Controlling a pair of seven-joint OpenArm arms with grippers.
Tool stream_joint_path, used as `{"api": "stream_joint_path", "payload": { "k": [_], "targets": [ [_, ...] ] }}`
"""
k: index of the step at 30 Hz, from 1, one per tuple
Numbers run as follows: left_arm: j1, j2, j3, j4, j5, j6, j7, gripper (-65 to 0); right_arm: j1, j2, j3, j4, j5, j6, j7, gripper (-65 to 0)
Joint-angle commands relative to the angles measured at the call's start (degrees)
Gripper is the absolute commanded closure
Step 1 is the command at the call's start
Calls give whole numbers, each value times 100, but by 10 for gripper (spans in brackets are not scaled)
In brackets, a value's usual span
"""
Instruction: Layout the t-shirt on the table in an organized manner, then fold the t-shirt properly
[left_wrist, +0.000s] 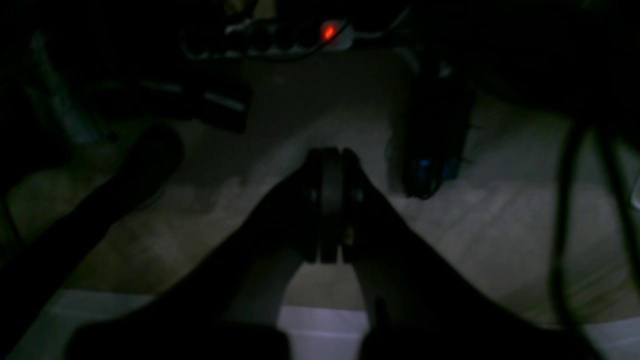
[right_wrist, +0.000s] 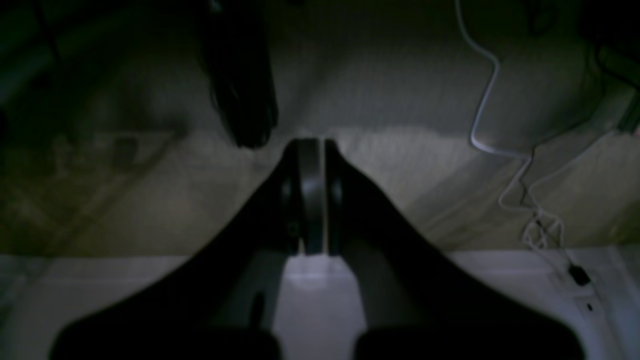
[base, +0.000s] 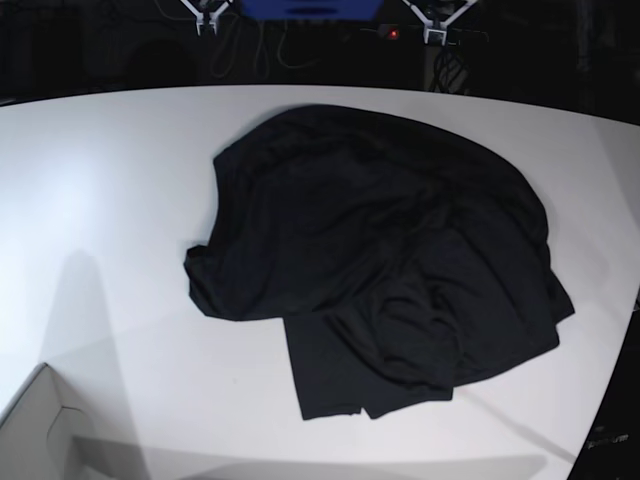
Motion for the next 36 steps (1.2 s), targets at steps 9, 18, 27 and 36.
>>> {"api": "stream_joint_path", "payload": {
  "k": [9,18,27,36],
  "targets": [
    [962,-276,-10,1488,3,-10,4,0,-1509,90,23,2187,21,47,-19,0],
    [2255,-469,-27,3695,-155,-1,22,0,-3021,196,41,4640,21,38,-19,0],
    [3468,-1393,-10,6789,-1588,-1,971,0,-4340,204,550,7304,21,30,-19,0],
    [4373,-1647,-238,9005,-1773,52,1103,0,-4683,204,1403,9000,21,30,-19,0]
  ]
}}
